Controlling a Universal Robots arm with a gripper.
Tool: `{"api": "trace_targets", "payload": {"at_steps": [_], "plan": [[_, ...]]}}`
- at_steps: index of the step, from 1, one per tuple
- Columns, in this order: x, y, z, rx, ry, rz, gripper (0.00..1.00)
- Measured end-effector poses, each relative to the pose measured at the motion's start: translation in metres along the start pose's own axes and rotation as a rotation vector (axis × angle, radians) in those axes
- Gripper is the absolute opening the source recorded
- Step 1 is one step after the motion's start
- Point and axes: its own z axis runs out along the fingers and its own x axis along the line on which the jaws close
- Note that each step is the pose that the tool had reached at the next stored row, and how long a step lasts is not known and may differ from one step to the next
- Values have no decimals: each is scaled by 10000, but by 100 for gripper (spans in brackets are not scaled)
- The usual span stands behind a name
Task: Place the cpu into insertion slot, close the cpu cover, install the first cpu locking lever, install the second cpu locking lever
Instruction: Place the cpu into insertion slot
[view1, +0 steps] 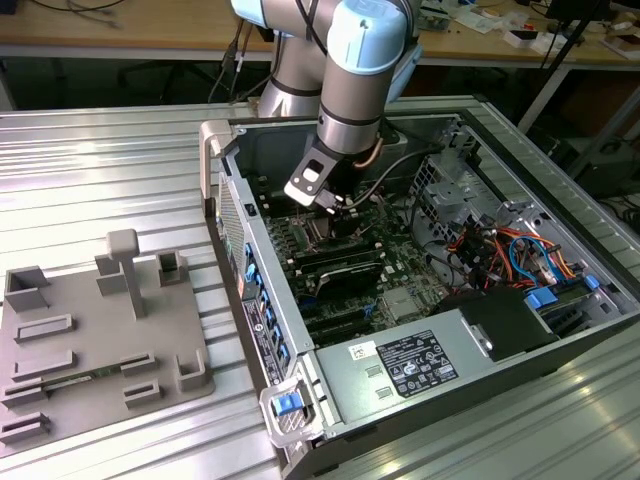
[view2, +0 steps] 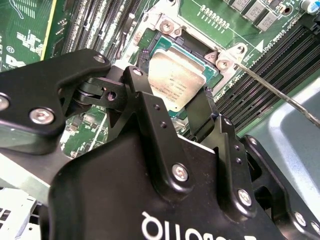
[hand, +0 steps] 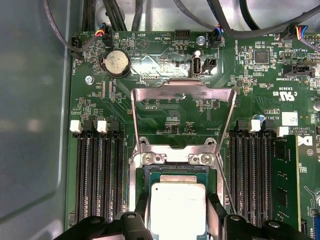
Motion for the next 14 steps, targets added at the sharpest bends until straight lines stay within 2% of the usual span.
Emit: {"api": "trace_targets", "payload": {"at_steps": [14], "plan": [[1, 7, 18, 2, -4, 54, 55]]}}
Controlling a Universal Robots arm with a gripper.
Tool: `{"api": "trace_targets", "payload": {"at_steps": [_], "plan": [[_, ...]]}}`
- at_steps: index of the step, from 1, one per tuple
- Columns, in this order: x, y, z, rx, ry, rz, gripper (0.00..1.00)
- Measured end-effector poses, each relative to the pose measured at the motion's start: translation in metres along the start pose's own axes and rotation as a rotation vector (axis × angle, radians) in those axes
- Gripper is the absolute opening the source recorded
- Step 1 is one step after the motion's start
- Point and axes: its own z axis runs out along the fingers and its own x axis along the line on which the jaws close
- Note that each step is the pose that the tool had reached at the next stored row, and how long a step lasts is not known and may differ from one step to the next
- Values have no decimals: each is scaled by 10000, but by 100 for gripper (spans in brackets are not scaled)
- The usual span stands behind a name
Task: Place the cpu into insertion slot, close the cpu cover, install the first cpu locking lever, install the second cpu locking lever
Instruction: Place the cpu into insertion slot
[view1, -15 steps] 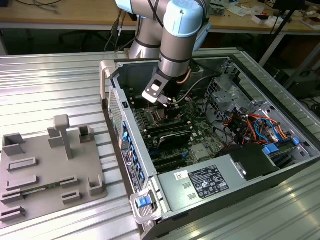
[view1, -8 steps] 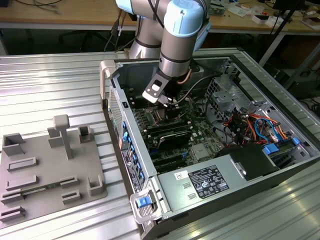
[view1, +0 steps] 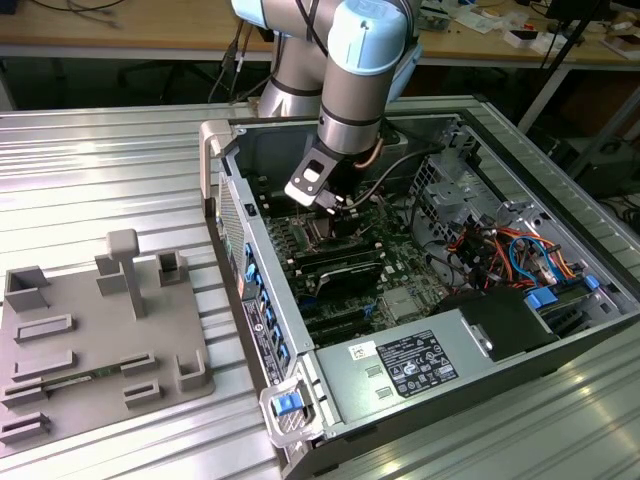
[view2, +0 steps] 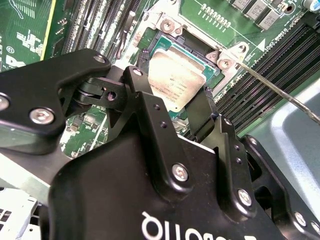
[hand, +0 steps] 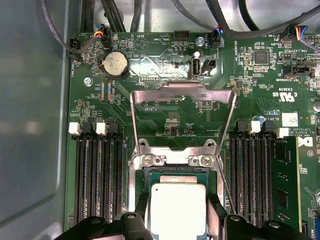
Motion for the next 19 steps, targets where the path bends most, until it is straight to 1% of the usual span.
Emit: {"api": "trace_targets", "payload": {"at_steps": [19], "plan": [[1, 4, 18, -1, 5, -54, 55]]}}
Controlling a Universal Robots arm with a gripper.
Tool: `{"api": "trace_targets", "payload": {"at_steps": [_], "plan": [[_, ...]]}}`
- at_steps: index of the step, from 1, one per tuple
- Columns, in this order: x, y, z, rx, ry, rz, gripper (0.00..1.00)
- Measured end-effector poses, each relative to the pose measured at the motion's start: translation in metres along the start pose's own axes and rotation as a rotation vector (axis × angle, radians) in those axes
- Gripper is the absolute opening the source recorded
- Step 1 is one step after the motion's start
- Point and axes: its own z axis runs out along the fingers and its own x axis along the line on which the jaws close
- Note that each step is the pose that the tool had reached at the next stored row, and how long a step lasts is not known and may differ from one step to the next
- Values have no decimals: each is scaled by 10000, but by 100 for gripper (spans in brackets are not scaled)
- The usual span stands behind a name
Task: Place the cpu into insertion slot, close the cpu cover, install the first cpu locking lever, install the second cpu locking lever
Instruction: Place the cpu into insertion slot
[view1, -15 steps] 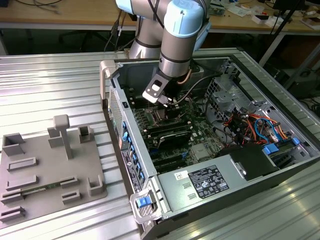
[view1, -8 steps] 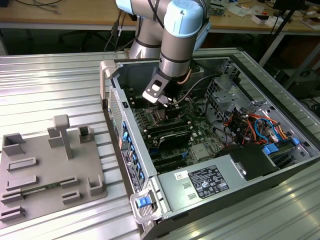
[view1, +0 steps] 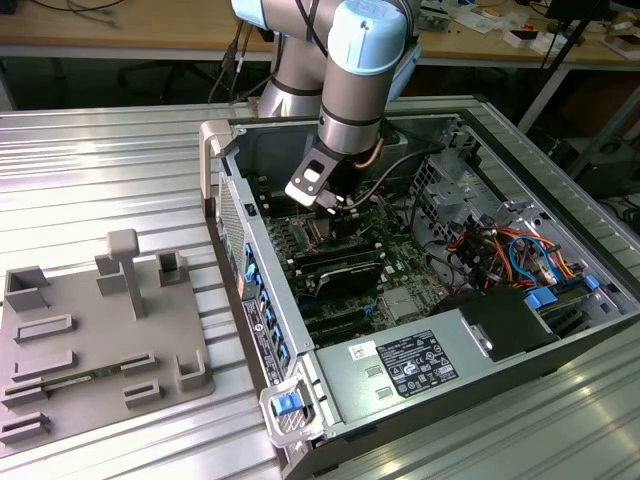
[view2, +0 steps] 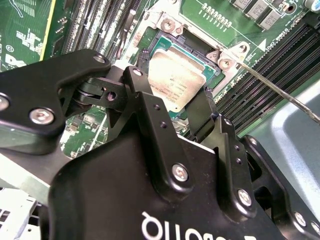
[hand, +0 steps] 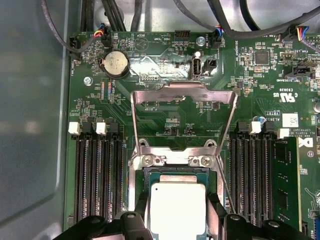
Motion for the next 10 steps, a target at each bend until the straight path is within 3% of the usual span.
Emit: {"api": "trace_targets", "payload": {"at_steps": [10], "plan": [[0, 3, 3, -1, 0, -2, 55]]}}
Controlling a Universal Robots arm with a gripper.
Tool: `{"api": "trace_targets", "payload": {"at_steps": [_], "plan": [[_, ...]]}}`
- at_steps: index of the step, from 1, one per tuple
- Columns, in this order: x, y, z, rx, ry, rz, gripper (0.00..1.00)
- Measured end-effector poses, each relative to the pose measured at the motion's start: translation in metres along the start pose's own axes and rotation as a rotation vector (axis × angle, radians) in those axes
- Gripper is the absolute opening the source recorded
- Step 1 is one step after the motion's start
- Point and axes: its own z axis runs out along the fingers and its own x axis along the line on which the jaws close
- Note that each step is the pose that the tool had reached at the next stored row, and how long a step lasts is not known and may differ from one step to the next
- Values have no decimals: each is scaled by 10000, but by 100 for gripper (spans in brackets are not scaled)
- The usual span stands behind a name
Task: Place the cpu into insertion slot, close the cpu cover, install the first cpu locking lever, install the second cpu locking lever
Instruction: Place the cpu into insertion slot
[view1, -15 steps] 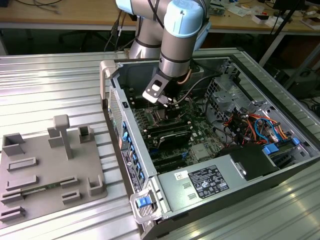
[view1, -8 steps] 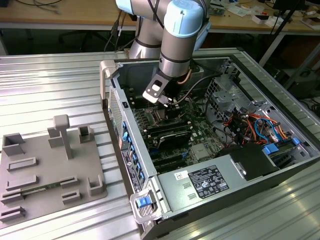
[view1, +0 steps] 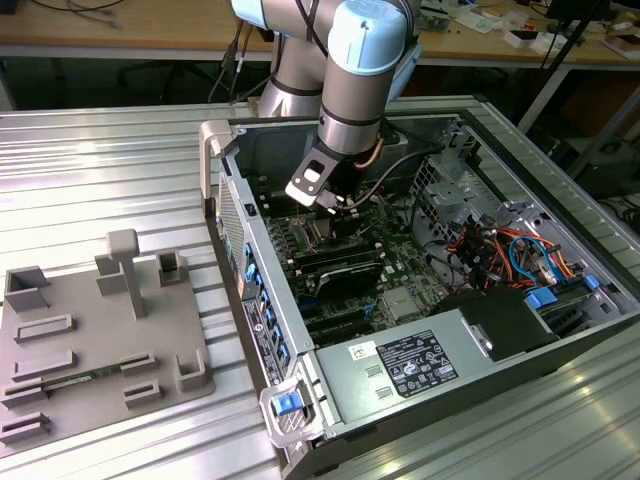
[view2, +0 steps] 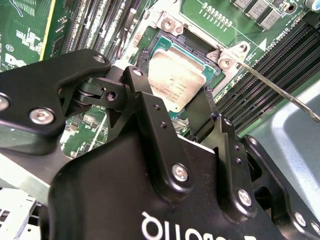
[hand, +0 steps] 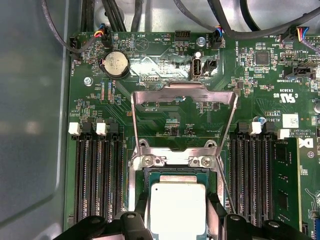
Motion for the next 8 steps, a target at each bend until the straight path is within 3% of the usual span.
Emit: {"api": "trace_targets", "payload": {"at_steps": [8], "plan": [[0, 0, 1, -1, 2, 0, 61]]}}
